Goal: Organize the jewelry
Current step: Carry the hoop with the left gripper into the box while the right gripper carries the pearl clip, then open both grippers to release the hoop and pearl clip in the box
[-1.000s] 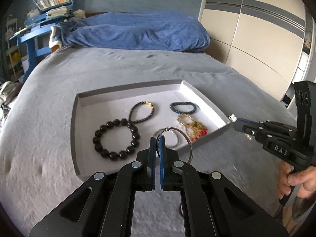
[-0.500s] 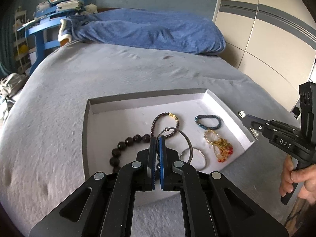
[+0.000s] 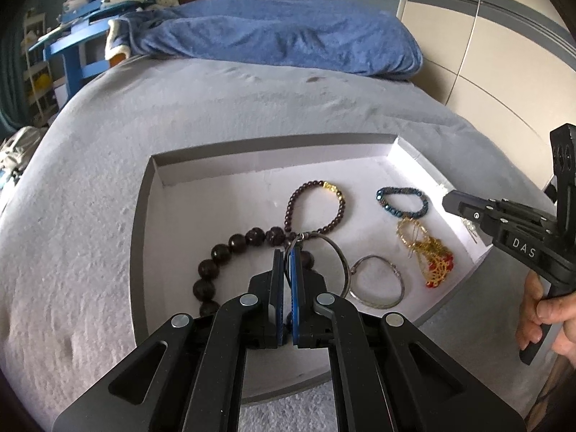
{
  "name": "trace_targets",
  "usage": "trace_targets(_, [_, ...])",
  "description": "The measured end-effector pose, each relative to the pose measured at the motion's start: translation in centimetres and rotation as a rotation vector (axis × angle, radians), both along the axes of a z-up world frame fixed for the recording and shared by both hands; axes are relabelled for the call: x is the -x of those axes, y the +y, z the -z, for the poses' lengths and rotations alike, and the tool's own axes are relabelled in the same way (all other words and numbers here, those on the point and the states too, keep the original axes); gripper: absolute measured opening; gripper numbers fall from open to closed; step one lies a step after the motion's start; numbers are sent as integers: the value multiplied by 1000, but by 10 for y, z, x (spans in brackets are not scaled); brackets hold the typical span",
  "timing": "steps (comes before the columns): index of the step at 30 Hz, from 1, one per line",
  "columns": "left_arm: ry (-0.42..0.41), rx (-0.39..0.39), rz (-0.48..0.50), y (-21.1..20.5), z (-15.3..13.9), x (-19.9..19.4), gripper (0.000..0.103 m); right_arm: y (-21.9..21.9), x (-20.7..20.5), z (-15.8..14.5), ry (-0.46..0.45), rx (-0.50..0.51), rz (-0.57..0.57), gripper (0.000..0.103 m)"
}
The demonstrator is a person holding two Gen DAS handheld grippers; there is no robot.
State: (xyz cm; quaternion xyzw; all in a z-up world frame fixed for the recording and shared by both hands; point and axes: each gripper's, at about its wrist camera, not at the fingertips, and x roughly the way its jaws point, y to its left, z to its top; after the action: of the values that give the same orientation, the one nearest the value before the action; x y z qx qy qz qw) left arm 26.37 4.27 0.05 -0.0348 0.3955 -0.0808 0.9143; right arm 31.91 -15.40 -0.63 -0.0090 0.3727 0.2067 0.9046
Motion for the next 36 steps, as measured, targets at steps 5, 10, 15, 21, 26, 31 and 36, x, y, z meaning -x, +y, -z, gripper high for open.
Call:
trace_targets(5, [15,-10,-7,0,5,-2,4,3,-3,10,26,31,-8,6])
trace_targets(10, [28,3,0,0,8,-1,4,2,-4,17,43,41,-5,6])
trace_targets(15, [31,0,-4,-1,10,0,21,2,-2,19,47,43,-1,6])
trace_targets(21, [2,21,-4,-1,3,5,43,3,2,16,36,48,-1,10])
trace_targets(26, [-34,30,-7,-3,-3,13,63,4,9,9,1,44,-9,30])
trace_targets(31, [-56,26,-20,-4,-8,24,73,-2,20,1,-25,14,16,45])
trace_targets(36, [-65,29,-27,-2,-11,37,75,-8,32,-8,-50,-9,36,56])
